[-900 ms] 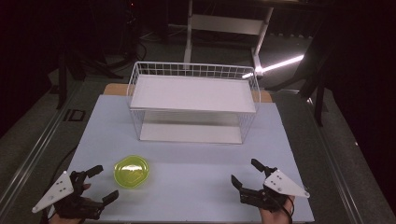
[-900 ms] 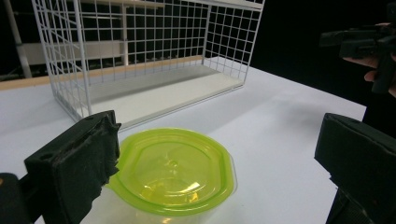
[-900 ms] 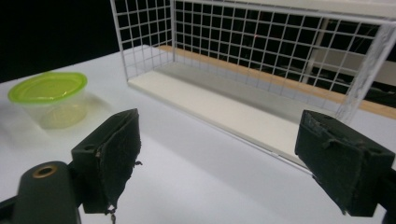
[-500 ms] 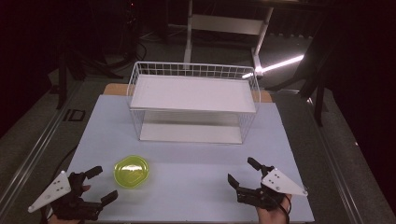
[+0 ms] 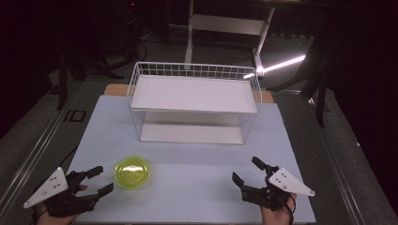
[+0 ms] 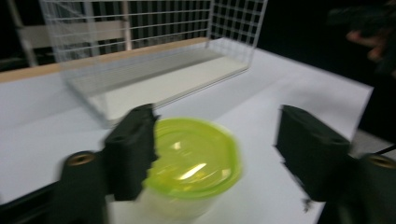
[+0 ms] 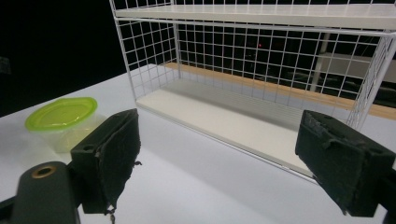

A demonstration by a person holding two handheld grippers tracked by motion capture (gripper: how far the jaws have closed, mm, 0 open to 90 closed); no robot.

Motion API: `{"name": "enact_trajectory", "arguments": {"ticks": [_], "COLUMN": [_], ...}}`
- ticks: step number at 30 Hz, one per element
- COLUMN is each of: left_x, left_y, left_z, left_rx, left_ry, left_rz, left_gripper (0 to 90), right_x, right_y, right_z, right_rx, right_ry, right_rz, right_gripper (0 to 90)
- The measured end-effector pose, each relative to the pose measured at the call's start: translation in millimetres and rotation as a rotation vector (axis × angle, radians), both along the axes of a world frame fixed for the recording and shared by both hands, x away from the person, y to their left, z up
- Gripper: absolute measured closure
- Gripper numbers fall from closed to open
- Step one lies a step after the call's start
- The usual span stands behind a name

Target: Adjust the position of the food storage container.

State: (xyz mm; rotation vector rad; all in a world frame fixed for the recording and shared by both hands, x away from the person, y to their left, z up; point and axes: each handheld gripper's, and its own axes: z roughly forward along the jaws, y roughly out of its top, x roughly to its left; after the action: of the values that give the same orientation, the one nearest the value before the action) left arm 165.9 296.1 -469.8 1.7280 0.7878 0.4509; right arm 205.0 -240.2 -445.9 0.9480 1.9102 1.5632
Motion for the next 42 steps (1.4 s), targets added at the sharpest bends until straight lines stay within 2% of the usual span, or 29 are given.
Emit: {"name": "enact_trajectory", "arguments": {"ticks": [1,2,3,4,6,8,9,12,16,18,20,23,31,34,39,42], "left_x": [0.8,0.9,1.2,1.3,1.7,4.0,5.8,11.3,21.2,26.6,33.5,37.8,47.1,54.6,64.3,68.4], "left_y": [4.6,8.3,12.3,14.7,17.9,19.3,18.6,11.4,-2.3,-6.2,-11.8,-19.6,-34.9,-44.4,-65.3,-72.2], "left_z": [-2.4,-5.6,-9.7,-12.3,-19.3,-26.3,-29.7,-37.8,-42.6,-45.0,-50.1,-54.4,-56.4,-56.8,-57.8,-58.1], "left_rx": [0.017,0.045,0.071,0.079,0.124,0.138,0.16,0.241,0.298,0.311,0.318,0.33,0.331,0.314,0.346,0.341], "left_ry": [0.017,0.029,0.058,0.076,0.111,0.16,0.184,0.23,0.261,0.277,0.297,0.308,0.321,0.331,0.326,0.33], "left_rz": [-0.004,0.002,0.005,0.003,0.025,0.038,0.035,0.009,-0.035,-0.04,-0.045,-0.053,-0.074,-0.074,-0.08,-0.09], "left_gripper": [48.4,48.4,55.1,60.8,72.3,82.2,88.8,90.0,90.0,90.0,90.0,90.0,90.0,90.0,90.0,90.0], "right_x": [0.1,0.1,0.1,-0.1,-0.3,-0.3,0.0,-0.4,-1.0,0.0,1.0,0.0,0.1,0.0,-2.1,-2.8], "right_y": [-0.7,-0.7,-0.9,-1.0,-0.9,-0.3,0.5,1.1,0.6,0.0,-0.6,-1.9,-3.3,-3.0,-2.0,-1.5], "right_z": [-0.3,-0.3,-0.4,-0.6,-0.8,-1.2,-1.5,-1.8,-1.6,-1.9,-3.2,-2.7,-3.2,-3.2,-2.8,-2.8], "right_rx": [-0.001,-0.001,-0.004,-0.005,-0.006,-0.005,-0.004,-0.005,-0.01,-0.006,-0.005,-0.004,0.0,-0.003,-0.011,-0.016], "right_ry": [0.001,0.001,0.001,0.001,0.004,0.005,0.01,0.012,-0.001,0.002,0.013,0.013,0.015,0.015,0.01,0.01], "right_rz": [0.002,0.002,0.002,0.002,0.002,0.005,0.009,0.013,0.018,0.017,0.02,0.02,0.025,0.032,0.041,0.043], "right_gripper": [13.9,13.9,13.9,13.9,14.0,14.0,14.0,14.0,14.0,14.0,14.0,14.0,14.1,14.0,14.1,14.1]}}
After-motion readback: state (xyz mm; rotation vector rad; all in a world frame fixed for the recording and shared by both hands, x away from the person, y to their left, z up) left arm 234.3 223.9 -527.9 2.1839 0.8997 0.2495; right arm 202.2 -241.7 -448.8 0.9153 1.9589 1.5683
